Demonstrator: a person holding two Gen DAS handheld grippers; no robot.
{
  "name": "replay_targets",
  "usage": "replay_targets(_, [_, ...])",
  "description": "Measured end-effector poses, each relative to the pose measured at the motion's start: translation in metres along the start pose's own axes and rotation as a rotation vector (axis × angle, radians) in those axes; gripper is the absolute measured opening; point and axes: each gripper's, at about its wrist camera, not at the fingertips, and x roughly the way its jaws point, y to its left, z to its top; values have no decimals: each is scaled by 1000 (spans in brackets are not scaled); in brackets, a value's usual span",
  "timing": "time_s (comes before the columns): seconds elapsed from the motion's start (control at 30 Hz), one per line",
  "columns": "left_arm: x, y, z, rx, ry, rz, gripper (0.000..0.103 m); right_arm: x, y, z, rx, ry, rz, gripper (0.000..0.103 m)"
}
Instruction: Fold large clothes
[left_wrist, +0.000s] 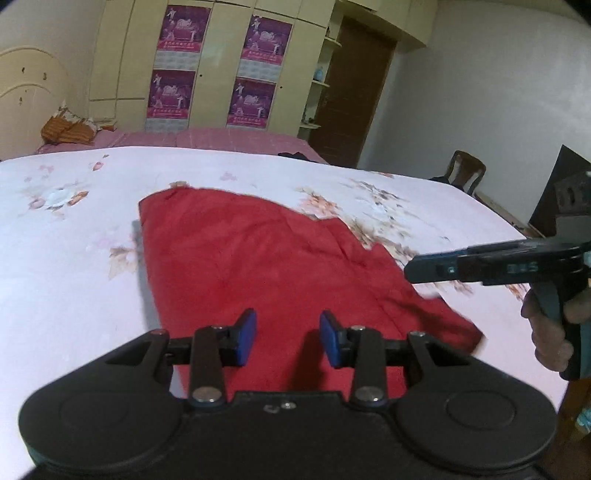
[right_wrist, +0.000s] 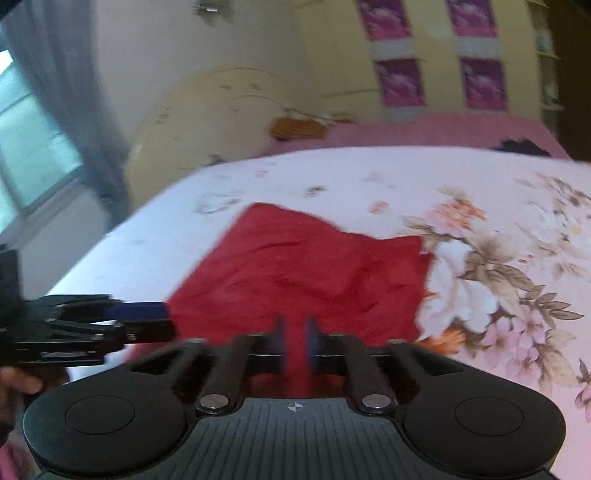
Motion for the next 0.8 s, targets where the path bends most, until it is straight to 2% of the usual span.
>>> replay_targets(0.13, [-10, -11, -22, -17, 16, 12, 37, -10, 28, -26, -70, 10, 17, 38])
replay_targets(0.23, [-9, -14, -32, -29, 13, 37, 37, -3, 34, -48, -102, 41, -28, 38])
replay_targets(0.37, [-5, -22, -47, 4, 3, 88, 37, 4, 30, -68, -146, 61, -104, 38])
replay_targets(0.43, [-5, -20, -51, -13, -9, 93, 37, 9, 26, -76, -141, 74, -103, 38])
replay_targets(0.8, [-3, -26, -55, -16, 14, 128, 37, 22, 15, -86, -94, 105, -139, 38])
